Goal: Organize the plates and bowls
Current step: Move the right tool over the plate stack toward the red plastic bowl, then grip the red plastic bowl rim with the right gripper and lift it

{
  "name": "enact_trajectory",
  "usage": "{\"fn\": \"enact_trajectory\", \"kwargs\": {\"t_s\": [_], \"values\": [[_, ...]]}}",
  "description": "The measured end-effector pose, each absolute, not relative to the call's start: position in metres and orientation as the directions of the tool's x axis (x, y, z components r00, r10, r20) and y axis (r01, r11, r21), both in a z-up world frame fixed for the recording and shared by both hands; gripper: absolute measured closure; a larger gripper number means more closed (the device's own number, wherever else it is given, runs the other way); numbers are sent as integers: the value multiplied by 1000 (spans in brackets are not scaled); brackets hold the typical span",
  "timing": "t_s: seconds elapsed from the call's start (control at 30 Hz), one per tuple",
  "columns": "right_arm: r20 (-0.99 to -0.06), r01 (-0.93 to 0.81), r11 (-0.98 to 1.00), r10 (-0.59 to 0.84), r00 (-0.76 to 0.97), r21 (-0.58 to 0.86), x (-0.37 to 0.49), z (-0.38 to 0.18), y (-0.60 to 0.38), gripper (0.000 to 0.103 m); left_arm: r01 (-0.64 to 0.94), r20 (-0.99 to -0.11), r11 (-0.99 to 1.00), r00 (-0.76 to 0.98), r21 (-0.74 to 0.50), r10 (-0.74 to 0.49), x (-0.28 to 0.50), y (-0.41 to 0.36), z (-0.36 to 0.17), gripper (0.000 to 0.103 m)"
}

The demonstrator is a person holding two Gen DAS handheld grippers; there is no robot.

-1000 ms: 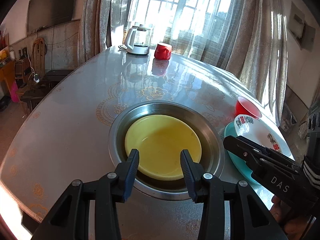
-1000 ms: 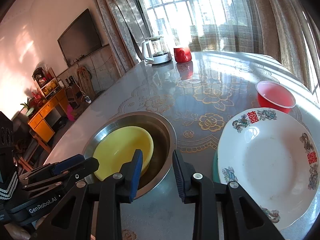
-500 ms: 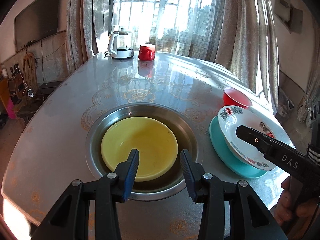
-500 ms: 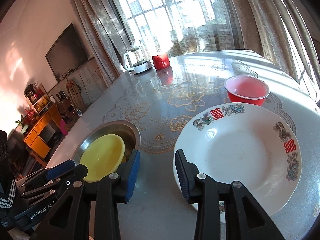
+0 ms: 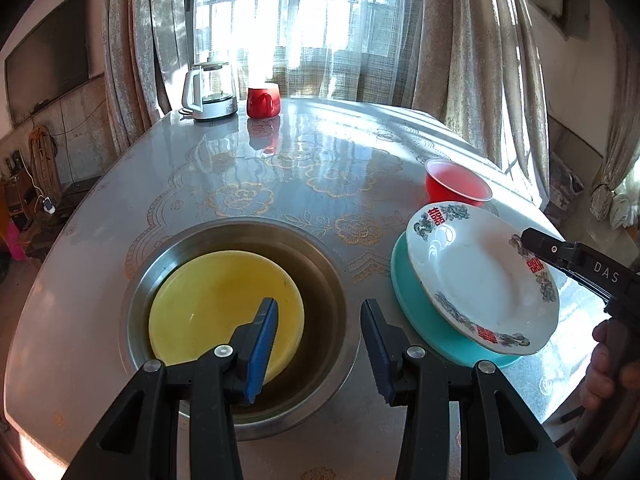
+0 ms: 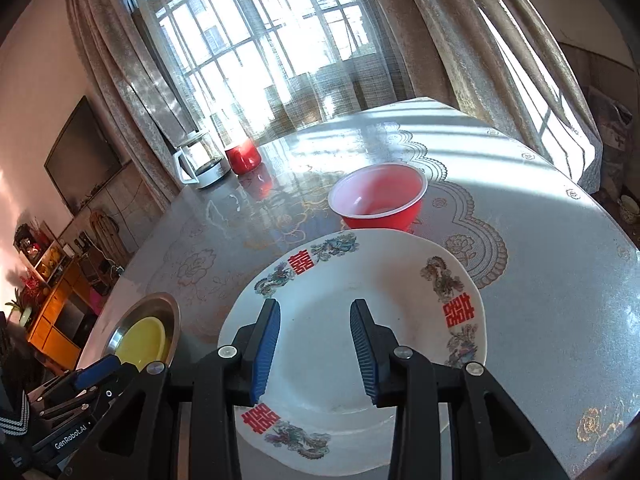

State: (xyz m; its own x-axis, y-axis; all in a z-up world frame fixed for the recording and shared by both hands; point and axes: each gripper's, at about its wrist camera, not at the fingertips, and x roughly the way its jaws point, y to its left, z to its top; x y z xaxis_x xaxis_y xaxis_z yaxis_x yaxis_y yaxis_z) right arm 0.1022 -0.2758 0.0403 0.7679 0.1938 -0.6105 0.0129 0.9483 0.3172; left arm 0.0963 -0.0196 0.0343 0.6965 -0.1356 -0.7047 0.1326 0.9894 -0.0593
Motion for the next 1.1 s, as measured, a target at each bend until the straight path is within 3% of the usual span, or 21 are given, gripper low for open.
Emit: {"fn": "enact_trajectory", "kwargs": {"t_s": [0.53, 0.77, 1.1], "values": [[-640, 141, 929, 121, 758, 343, 147, 38, -338, 66, 236, -707, 944, 626, -233, -330, 164, -61, 44, 59], [-649, 142, 906, 169, 742, 399, 177, 38, -352, 70, 264, -682, 914, 608, -308, -406, 197, -85, 48, 53], [-671, 189, 871, 195, 715, 454, 220, 30, -369, 73, 270, -701, 883, 536, -384, -470, 249, -125, 37, 57]]}}
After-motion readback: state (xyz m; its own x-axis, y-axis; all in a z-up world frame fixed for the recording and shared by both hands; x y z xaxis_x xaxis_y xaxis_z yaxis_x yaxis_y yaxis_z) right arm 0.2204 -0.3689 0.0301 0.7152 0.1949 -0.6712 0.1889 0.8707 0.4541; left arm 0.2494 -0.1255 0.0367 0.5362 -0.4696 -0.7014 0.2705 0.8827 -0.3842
